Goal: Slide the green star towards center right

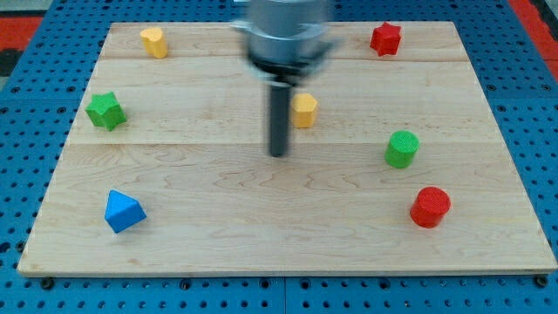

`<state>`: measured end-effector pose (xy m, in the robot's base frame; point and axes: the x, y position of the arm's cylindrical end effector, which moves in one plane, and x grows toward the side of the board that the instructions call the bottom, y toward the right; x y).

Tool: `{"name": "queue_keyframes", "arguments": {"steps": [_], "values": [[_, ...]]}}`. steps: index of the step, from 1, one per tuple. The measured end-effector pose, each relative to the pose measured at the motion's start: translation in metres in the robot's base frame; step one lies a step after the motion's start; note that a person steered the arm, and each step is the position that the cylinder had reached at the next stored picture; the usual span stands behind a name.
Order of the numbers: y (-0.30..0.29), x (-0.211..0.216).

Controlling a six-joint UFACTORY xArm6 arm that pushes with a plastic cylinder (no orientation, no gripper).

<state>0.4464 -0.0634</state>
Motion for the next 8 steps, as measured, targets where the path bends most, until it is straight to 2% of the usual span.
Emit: {"name": "queue_keyframes", "arguments": {"steps": [1,2,3,4,5,6,8], "values": [[-0.112,0.016],[-0.238,-0.023],[-0.178,-0.056],[-0.072,-0.085],[-0.087,-0.103],[-0.125,-0.122],[0.059,-0.115]]}}
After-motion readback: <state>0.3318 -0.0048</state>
